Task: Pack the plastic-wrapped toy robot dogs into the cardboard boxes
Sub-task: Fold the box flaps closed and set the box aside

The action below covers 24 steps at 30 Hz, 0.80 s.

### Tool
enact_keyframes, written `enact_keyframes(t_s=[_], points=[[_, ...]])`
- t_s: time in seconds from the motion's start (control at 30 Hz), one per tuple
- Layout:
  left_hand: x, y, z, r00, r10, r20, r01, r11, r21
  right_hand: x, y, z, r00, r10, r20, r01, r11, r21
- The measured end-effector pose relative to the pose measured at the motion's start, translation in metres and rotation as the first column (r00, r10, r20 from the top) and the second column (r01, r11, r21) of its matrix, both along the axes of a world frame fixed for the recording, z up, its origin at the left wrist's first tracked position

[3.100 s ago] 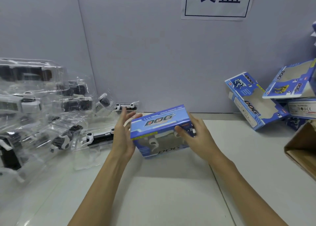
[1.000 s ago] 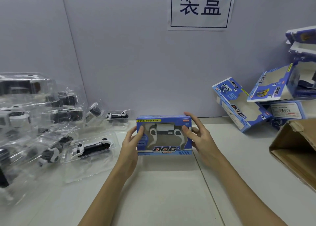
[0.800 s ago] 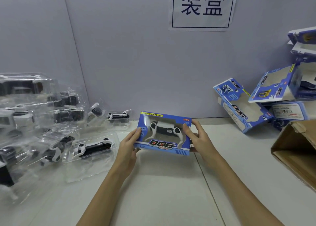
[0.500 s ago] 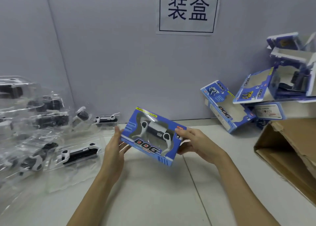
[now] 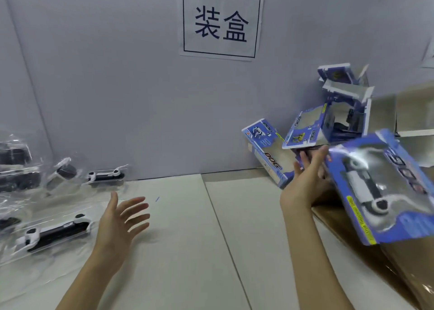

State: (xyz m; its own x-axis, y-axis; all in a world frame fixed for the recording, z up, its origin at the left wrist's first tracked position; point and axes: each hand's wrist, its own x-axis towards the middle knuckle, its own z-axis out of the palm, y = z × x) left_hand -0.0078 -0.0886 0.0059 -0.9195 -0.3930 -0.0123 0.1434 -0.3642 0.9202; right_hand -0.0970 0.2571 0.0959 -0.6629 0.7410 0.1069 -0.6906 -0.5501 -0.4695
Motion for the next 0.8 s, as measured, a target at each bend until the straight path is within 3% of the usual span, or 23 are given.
enact_keyframes(t_s=[0.13, 0.23, 0.27, 0.33, 0.4, 0.43, 0.47, 0.53, 0.67, 0.8], points=[[0.0, 0.003, 0.001, 1.0, -0.024, 0.004, 0.024, 1.0, -0.019, -0.033, 0.008, -0.015, 0.974, 0.062, 0.218, -0.109, 0.972, 0.21], [0.001, 0.003, 0.0, 0.999, -0.033, 0.002, 0.033, 0.999, -0.031, -0.062, -0.002, -0.029, 0.946, -0.068, 0.316, -0.106, 0.859, 0.501], [0.001, 0.003, 0.0, 0.999, -0.033, 0.003, 0.033, 0.999, -0.032, -0.071, -0.004, -0.033, 0.926, -0.163, 0.34, -0.112, 0.742, 0.661], [0.002, 0.001, 0.0, 0.999, -0.034, 0.001, 0.034, 0.999, -0.03, -0.085, -0.003, -0.042, 0.853, -0.389, 0.349, -0.22, 0.338, 0.915], [0.001, -0.001, 0.001, 1.0, -0.03, -0.003, 0.03, 0.999, -0.022, -0.089, 0.005, -0.052, 0.758, -0.605, 0.243, -0.403, -0.142, 0.904], [0.0, -0.003, 0.0, 1.0, -0.03, -0.009, 0.029, 0.999, -0.016, -0.09, 0.009, -0.057, 0.724, -0.671, 0.161, -0.467, -0.305, 0.83], [-0.001, -0.004, 0.001, 1.0, -0.027, -0.016, 0.026, 1.0, -0.016, -0.091, 0.013, -0.062, 0.706, -0.701, 0.098, -0.503, -0.399, 0.767], [-0.003, -0.003, 0.001, 0.999, -0.028, -0.025, 0.027, 0.999, -0.035, -0.088, 0.014, -0.073, 0.714, -0.697, 0.072, -0.522, -0.461, 0.718], [-0.005, 0.012, 0.0, 0.996, -0.091, -0.023, 0.088, 0.99, -0.106, -0.077, -0.008, -0.091, 0.749, -0.642, 0.162, -0.548, -0.464, 0.696], [-0.001, 0.026, -0.003, 0.995, -0.101, 0.0, 0.096, 0.948, -0.305, -0.065, -0.041, -0.11, 0.788, -0.552, 0.273, -0.565, -0.47, 0.678]])
